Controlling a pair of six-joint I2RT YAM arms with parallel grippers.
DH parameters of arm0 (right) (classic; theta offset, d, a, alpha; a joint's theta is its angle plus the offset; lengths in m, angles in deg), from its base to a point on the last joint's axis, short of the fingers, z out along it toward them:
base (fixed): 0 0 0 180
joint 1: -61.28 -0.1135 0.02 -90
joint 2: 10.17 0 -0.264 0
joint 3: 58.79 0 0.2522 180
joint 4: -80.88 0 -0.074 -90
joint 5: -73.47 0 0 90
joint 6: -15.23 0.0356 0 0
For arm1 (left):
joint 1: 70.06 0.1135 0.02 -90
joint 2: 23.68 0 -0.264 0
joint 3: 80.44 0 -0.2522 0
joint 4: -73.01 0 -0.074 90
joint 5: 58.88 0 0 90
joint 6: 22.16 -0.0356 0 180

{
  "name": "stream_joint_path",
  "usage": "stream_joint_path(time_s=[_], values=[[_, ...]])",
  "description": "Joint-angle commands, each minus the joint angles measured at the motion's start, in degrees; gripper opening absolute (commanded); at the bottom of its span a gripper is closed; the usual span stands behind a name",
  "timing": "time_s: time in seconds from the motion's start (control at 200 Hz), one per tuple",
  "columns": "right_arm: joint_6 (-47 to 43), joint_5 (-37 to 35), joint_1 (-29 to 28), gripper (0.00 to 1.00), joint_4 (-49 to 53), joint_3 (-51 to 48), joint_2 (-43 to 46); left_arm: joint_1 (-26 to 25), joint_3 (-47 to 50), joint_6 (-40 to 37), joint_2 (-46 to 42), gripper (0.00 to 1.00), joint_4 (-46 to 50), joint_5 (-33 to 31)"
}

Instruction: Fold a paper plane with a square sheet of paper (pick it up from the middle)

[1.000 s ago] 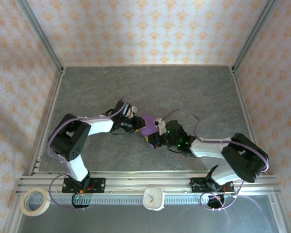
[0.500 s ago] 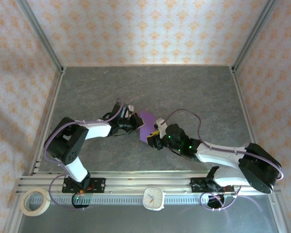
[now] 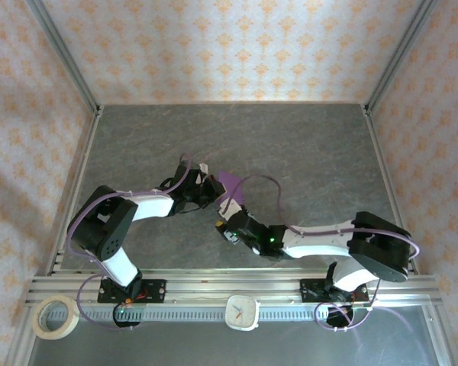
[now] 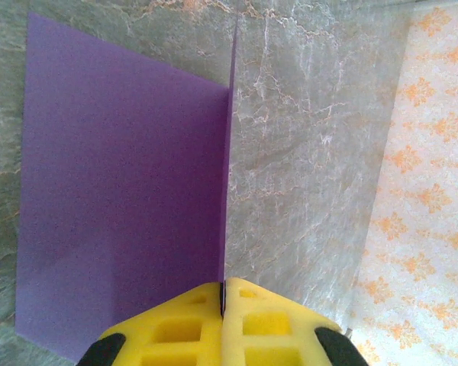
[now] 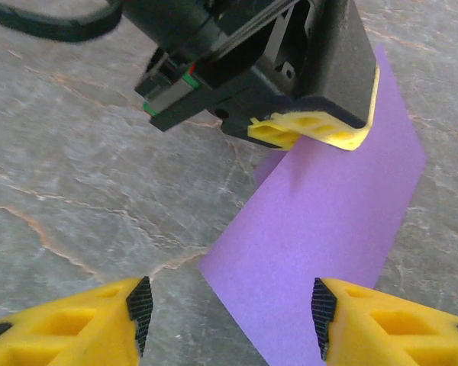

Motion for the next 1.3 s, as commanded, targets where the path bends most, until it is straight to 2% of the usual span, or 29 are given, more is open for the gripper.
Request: stream_joint_path(time_s=[0.0,0.175,0.34,0.741,0.931,1.296], values=[[-1.5,-8.4,-0.5,0.60,2.2,2.3,-2.5,-0.7,-0.1,0.3,-1.3,0.00,-1.5,-1.1],[-1.5,-11.5,-0.5,0.56,1.9,3.2,-4.0,-0.8,-0.5,-0.5,-1.1,0.00,-0.6,-1.1],[-3.0,-10.9,-0.5,0.41,1.0,1.9,-2.8,-0.8,-1.1,-1.5,-1.0,0.00,0.5,-1.3],[-3.6,-9.3,-0.5,0.44,-1.0,1.2,-1.8,-1.1,-1.6,-2.3,-0.8,0.00,1.6,-1.7],[-3.0,-9.6,-0.5,0.31,1.5,2.1,-3.2,-1.2,-1.2,-2.3,-0.7,0.00,1.4,-1.6],[-2.5,-6.9,-0.5,0.19,1.3,2.3,-2.8,-1.2,-1.7,-2.8,-0.4,0.00,1.9,-1.7]])
